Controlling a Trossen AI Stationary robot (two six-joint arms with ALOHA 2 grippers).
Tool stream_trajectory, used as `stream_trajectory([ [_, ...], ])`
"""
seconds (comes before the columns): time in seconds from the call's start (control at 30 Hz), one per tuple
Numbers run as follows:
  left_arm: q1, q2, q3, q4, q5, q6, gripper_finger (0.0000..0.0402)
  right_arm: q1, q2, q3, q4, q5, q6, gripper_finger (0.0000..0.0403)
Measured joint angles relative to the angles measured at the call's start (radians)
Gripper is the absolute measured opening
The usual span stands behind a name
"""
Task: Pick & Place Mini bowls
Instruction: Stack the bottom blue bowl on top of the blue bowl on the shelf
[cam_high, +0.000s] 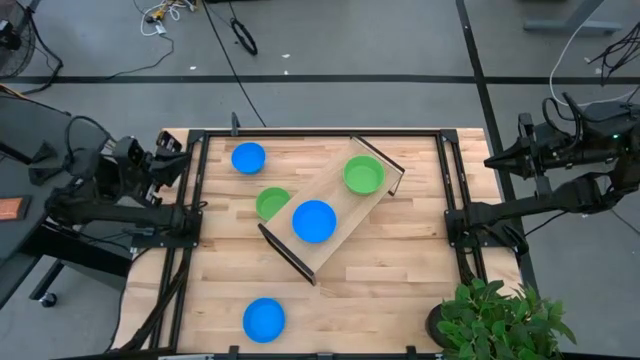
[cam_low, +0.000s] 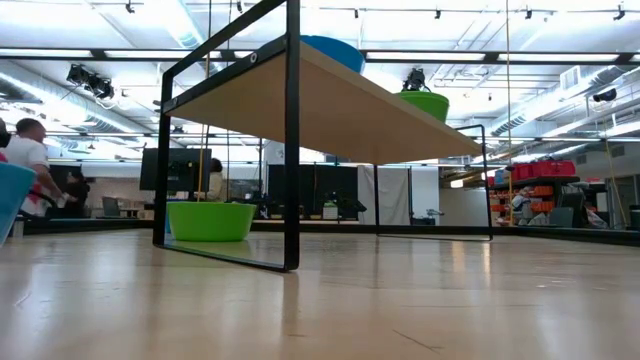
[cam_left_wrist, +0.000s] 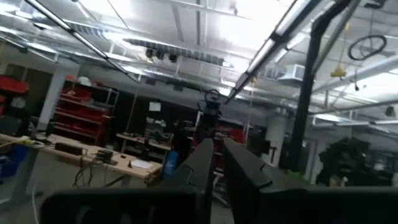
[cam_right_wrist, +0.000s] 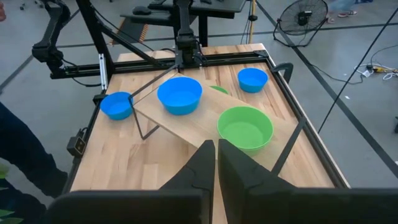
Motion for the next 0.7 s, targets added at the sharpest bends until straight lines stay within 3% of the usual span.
stream_trajectory([
  [0.37,0.000,0.193,0.305,-0.270,0.115,0.000,0.0077,0.000,0.000,0.000,0.000,0.000,0.000,0.0023],
  [0.7,0.000,0.364,0.579,-0.492,0.219,0.011,0.0162,0.000,0.000,0.000,0.000,0.000,0.000,0.0023],
])
